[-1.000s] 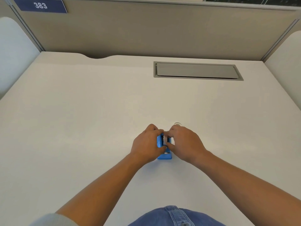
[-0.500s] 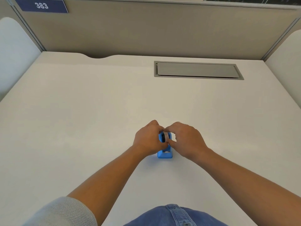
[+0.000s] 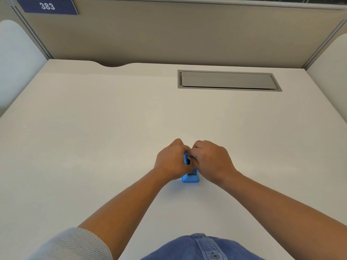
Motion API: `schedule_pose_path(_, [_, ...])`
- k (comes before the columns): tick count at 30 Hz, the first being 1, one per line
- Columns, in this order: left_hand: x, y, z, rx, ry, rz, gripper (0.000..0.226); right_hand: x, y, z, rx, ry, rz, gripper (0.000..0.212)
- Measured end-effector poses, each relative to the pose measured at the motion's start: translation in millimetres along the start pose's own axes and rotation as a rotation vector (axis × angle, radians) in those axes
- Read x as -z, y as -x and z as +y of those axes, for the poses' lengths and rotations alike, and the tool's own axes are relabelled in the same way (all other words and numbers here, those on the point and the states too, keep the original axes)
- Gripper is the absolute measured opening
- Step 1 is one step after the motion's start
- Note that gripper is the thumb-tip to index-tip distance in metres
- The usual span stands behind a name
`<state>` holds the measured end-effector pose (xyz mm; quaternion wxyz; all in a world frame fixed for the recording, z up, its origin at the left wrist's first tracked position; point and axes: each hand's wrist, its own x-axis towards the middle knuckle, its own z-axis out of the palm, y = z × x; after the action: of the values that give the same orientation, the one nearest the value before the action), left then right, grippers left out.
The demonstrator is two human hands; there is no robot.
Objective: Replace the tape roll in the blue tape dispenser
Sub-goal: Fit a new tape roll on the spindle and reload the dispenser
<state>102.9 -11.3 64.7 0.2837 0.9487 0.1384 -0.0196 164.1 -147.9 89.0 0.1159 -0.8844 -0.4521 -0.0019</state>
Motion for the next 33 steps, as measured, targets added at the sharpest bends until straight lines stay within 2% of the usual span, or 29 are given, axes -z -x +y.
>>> schedule_pose_path(3, [-1,2,-4,-0.017,0.029,0.007,0.032,0,-3,-3,-0.098,-0.07,-0.01,0.014])
schedule_pose_path(5, [-2,5,-10,-0.033,0.035,-0.009,0.055,1,-3,-1,-0.163,-0.125,-0.009,0.018])
schedule_pose_path(8, [-1,13,-21,-0.055,0.023,-0.122,0.102,4,0,0,-0.198,-0.171,-0.006,0.017])
schedule_pose_path(10, [-2,16,-27,-0.081,-0.022,-0.168,0.113,5,4,0,-0.2,-0.188,-0.014,0.016])
schedule_pose_path(18, [-7,15,-26,-0.086,-0.089,-0.085,0.104,1,24,-7,-0.201,-0.224,-0.058,0.014])
schedule_pose_path(25, [-7,16,-24,-0.072,-0.1,-0.071,0.104,-2,40,-10,-0.146,-0.218,0.002,0.011])
schedule_pose_path(30, [-10,15,-23,-0.046,-0.079,-0.065,0.106,-7,55,-13,-0.033,-0.168,0.09,0.003])
schedule_pose_path(33, [-12,15,-23,-0.038,-0.083,-0.059,0.106,-11,61,-12,0.007,-0.17,0.142,0.006])
